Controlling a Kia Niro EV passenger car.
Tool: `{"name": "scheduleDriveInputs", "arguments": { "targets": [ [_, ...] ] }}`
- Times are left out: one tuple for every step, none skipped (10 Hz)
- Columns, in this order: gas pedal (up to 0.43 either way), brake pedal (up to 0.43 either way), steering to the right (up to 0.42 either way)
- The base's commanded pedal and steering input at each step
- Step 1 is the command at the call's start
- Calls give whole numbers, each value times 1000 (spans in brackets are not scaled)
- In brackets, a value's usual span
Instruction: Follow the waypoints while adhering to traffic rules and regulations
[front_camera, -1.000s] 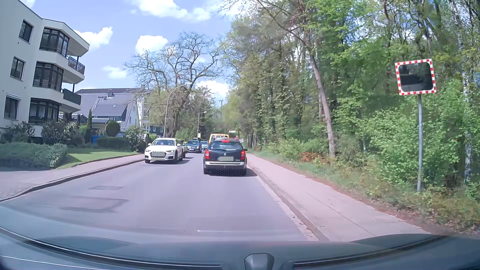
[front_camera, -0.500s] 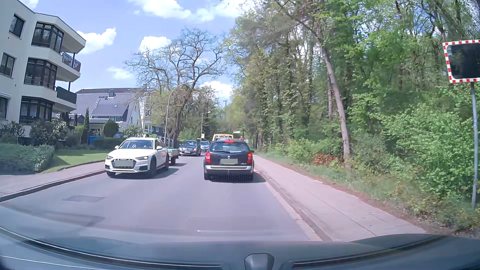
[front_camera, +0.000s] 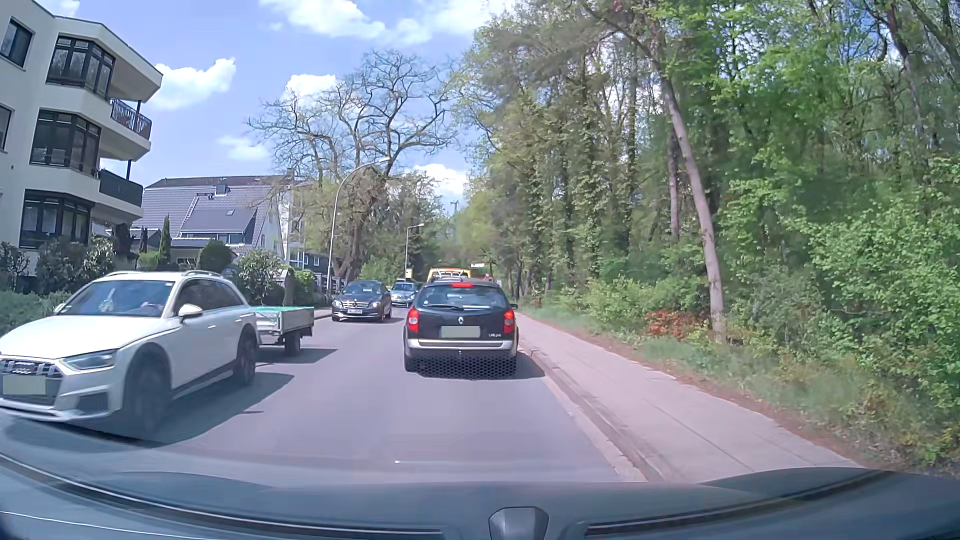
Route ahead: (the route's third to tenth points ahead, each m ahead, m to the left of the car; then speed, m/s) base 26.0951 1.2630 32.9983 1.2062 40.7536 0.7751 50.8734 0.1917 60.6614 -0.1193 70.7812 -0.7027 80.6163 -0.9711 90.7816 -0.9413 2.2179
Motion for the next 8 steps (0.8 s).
{"name": "scheduleDriveInputs", "arguments": {
  "targets": [
    [0, 73, -20],
    [0, 61, -18],
    [0, 61, -16],
    [0, 49, -14],
    [0, 49, -10],
    [0, 43, -4],
    [0, 37, -2],
    [0, 24, -2]
  ]
}}
